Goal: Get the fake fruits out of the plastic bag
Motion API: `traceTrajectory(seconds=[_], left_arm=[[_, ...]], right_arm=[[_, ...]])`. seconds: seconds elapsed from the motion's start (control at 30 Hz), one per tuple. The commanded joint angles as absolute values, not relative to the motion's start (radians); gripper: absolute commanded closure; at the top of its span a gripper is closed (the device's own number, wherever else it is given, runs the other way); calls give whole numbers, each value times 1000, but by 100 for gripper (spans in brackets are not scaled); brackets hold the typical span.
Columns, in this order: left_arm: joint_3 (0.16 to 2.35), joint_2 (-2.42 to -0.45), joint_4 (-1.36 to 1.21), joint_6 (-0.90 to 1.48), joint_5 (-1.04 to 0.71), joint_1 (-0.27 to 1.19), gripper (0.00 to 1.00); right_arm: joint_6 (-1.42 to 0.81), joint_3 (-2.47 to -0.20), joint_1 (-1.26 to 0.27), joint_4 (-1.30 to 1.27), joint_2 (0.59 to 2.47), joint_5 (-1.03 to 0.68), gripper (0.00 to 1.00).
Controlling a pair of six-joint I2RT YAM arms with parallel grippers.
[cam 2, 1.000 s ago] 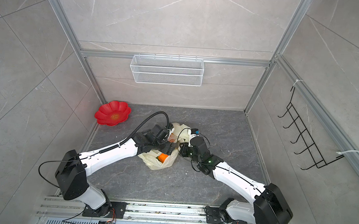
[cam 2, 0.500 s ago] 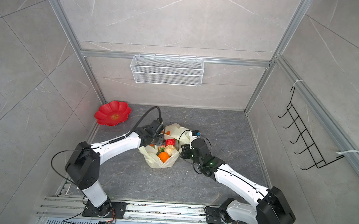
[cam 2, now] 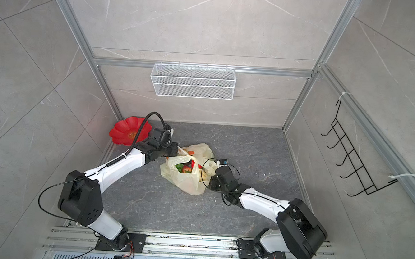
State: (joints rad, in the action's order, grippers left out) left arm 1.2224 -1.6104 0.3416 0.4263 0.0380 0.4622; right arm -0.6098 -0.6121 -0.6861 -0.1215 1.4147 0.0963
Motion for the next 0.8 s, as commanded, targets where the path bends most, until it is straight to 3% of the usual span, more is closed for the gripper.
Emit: traceTrajectory(seconds=[0.0,0.13,0.3,0.4,0.53,0.77], left_arm=[[1196,-1595,280,495,-10,383,94],[1093,-1536,151,573,-184,266,95],[1099,-1559,90,591,-299,257,95],[1141,-1585,119,567,-352,276,72],[1248,-1510,384,475,-30,427,35],[1216,-1282,666,674,222,503,17]], right_arm=[[-665,-579,-680,-73,1444,210,100],[-681,-530,-600,-126,1426,133,100],[-703,-508,-530,-271,1474,-60,100],[-713,-526,-526,-285,1486,-92,100],[-697,-554,-559,-236,1442,-43,100],[-657,-618,-731,-120,1384,158,100]])
